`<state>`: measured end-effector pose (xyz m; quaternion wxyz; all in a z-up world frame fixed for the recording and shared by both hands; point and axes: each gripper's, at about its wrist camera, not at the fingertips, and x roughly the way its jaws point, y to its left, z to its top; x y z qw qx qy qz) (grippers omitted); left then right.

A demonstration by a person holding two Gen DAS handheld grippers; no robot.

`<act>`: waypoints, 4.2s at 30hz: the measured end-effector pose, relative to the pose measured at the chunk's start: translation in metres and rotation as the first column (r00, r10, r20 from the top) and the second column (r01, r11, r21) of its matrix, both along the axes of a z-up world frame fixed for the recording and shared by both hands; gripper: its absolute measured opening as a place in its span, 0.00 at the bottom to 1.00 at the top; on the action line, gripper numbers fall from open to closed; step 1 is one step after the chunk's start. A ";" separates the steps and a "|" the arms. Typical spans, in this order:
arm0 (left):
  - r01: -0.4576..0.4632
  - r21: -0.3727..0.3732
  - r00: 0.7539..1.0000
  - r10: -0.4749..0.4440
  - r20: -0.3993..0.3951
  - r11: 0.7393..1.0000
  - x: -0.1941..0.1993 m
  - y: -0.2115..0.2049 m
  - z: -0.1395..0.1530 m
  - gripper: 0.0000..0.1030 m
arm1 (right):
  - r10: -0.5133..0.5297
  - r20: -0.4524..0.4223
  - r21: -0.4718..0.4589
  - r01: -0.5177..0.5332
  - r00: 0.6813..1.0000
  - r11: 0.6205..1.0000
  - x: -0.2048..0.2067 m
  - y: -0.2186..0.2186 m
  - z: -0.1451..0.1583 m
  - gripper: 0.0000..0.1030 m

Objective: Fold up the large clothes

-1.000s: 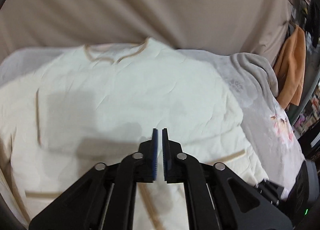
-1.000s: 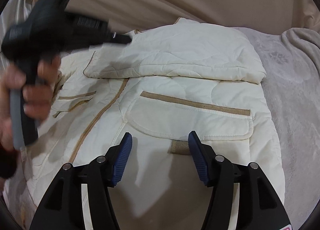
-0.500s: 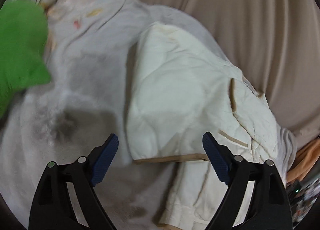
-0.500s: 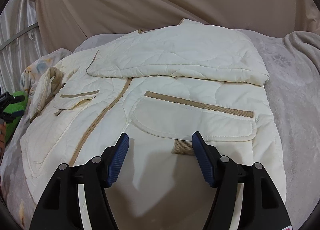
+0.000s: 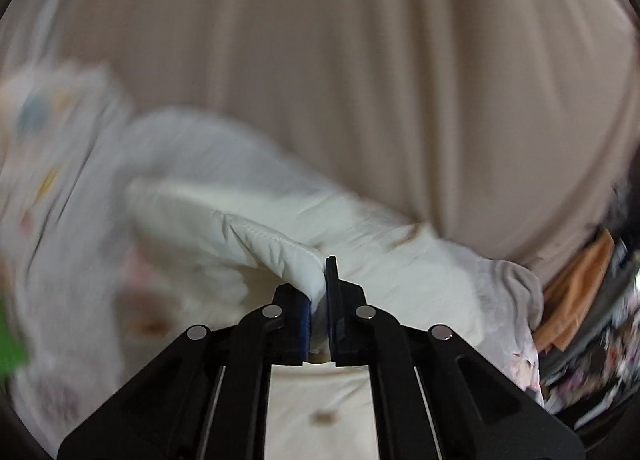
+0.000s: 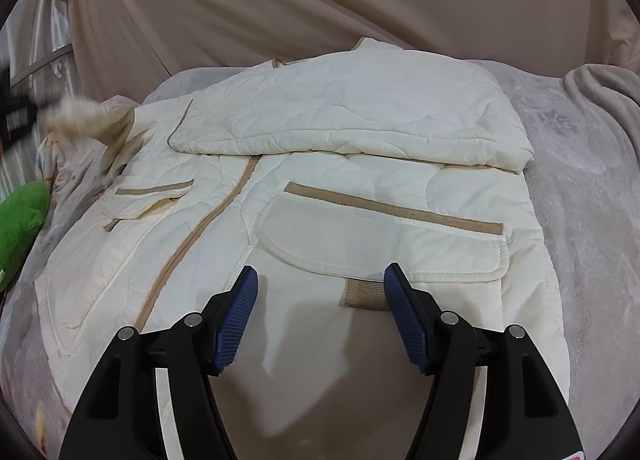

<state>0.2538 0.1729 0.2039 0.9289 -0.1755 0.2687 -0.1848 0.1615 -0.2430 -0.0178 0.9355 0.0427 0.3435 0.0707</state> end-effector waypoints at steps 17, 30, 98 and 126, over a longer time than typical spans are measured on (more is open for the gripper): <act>0.288 0.275 0.955 -0.297 -0.012 0.917 0.023 -0.274 -0.094 0.75 | -0.072 0.015 0.184 0.068 0.997 0.981 -0.001 -0.044 0.015 0.64; -0.091 -0.102 0.924 0.045 -0.381 0.991 0.065 -0.022 -0.179 0.81 | -0.101 -0.182 0.358 0.162 0.978 0.920 0.085 -0.090 0.012 0.66; 0.027 -0.033 0.909 -0.038 -0.415 0.999 -0.092 0.044 -0.197 0.92 | -0.139 -0.191 0.255 0.186 0.972 0.949 -0.105 -0.151 0.004 0.65; 0.114 -0.137 0.993 -0.109 0.049 0.984 -0.414 0.077 -0.072 0.09 | -0.195 0.355 0.407 0.037 0.914 0.913 -0.433 -0.075 0.103 0.05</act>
